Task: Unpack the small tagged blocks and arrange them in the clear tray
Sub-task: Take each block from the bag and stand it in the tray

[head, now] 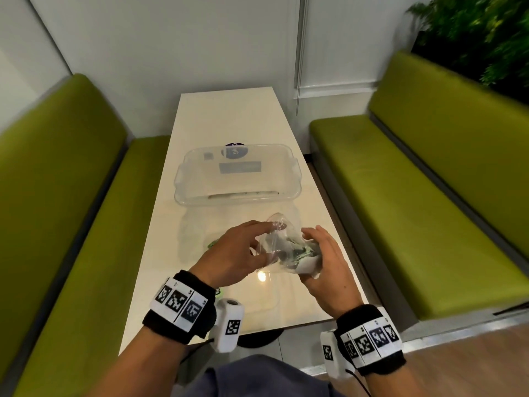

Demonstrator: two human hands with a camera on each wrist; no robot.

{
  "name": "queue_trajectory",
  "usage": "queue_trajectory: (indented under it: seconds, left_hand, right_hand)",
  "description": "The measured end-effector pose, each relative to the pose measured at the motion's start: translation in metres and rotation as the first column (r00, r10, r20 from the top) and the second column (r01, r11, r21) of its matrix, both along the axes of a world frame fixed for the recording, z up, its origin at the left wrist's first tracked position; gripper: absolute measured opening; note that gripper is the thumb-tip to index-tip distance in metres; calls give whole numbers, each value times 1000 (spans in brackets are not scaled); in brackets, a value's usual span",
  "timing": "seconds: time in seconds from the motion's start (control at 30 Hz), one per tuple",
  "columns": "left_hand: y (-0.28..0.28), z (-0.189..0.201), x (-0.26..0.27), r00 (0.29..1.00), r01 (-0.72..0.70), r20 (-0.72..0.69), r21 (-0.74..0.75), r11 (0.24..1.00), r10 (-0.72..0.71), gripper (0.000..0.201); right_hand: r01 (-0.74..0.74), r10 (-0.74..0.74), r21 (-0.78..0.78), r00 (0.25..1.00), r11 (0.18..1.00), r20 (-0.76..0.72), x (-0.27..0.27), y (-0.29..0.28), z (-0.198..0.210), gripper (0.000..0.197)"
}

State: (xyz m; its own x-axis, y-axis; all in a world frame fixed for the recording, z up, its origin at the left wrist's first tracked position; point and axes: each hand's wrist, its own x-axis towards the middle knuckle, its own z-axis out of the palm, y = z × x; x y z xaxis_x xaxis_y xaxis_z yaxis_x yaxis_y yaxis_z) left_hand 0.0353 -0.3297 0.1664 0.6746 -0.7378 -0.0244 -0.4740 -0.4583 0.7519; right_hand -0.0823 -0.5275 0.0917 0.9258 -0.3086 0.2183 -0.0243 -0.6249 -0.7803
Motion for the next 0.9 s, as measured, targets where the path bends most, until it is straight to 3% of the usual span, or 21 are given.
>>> queue_trajectory:
  seconds: [0.17, 0.43, 0.5, 0.73, 0.9]
  left_hand:
    - [-6, -6, -2, 996, -22, 85, 57, 998, 17, 15]
    - [-18, -1, -14, 974, -3, 225, 64, 998, -12, 27]
    - [-22, -3, -14, 970, 8, 240, 75, 997, -25, 22]
    - [-27, -2, -10, 995, -94, 44, -1, 996, 93, 17]
    - [-32, -1, -11, 991, -126, -37, 5, 992, 126, 26]
  right_hand:
    - [-72, 67, 66, 995, 995, 77, -6, 0, 19, 101]
    - [-164, 161, 65, 986, 984, 52, -10, -14, 19, 103]
    - [-159, 157, 63, 987, 985, 43, -12, -19, 17, 100]
    - [-68, 67, 36, 997, 997, 33, -14, -38, 6, 92]
    - [-45, 45, 12, 999, 999, 19, -14, -52, 3, 83]
